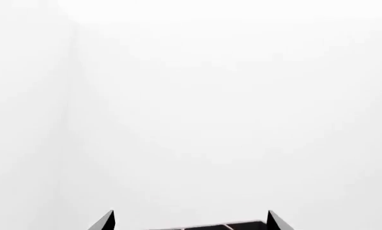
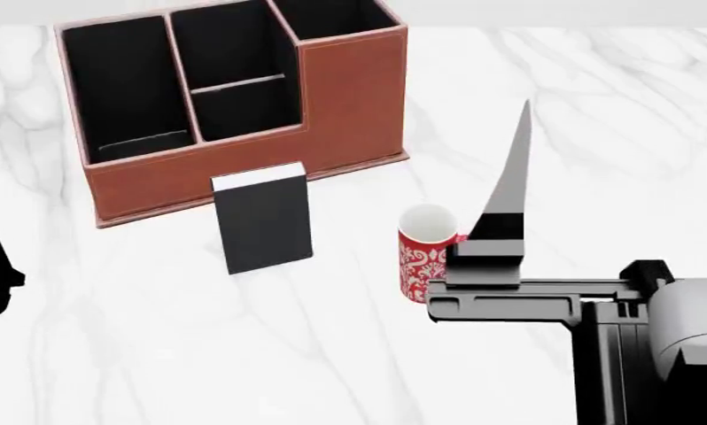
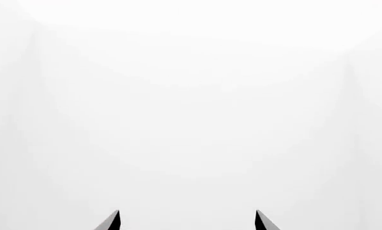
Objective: Pick up the book and place it in the front compartment of the caddy.
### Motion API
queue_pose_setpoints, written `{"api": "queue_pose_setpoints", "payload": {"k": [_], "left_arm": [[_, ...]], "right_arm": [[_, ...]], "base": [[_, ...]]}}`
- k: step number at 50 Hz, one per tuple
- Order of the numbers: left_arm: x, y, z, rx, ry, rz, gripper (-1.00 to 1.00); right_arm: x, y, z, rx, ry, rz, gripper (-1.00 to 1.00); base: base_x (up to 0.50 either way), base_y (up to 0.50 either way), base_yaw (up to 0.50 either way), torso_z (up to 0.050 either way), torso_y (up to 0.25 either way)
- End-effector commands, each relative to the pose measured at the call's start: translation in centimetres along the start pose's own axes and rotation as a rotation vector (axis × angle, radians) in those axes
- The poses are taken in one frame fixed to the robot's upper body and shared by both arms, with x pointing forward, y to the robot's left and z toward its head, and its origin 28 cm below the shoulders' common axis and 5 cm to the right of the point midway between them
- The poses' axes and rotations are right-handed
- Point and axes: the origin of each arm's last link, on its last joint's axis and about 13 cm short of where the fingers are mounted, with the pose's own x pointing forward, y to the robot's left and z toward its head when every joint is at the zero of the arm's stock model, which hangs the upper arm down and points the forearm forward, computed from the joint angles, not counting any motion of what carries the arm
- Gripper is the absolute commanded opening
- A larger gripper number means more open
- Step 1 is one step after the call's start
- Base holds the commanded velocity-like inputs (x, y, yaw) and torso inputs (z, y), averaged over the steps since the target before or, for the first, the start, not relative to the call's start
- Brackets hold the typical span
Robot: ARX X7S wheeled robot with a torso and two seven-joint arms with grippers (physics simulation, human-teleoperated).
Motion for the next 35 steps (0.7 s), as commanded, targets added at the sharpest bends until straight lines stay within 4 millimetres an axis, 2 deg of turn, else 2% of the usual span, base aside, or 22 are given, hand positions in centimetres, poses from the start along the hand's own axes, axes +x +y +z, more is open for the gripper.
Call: {"api": "queue_pose_setpoints", "payload": {"k": [1,11,35], "left_arm": [[-0.06,0.01,0.63,0.001,-0.02,-0.004,1.0],[-0.11,0.07,0.62,-0.001,-0.02,-0.005,1.0],[-0.18,0.09,0.53,0.007,-0.017,-0.009,1.0]], "right_arm": [[-0.21,-0.12,0.71,0.001,-0.036,0.006,1.0],[-0.36,0.01,0.68,-0.004,-0.049,0.021,1.0],[-0.52,0.08,0.58,-0.009,-0.048,0.032,1.0]], "base": [[0.0,0.0,0.0,0.0,0.0],[0.0,0.06,0.0,0.0,0.0],[0.0,0.5,0.0,0.0,0.0]]}}
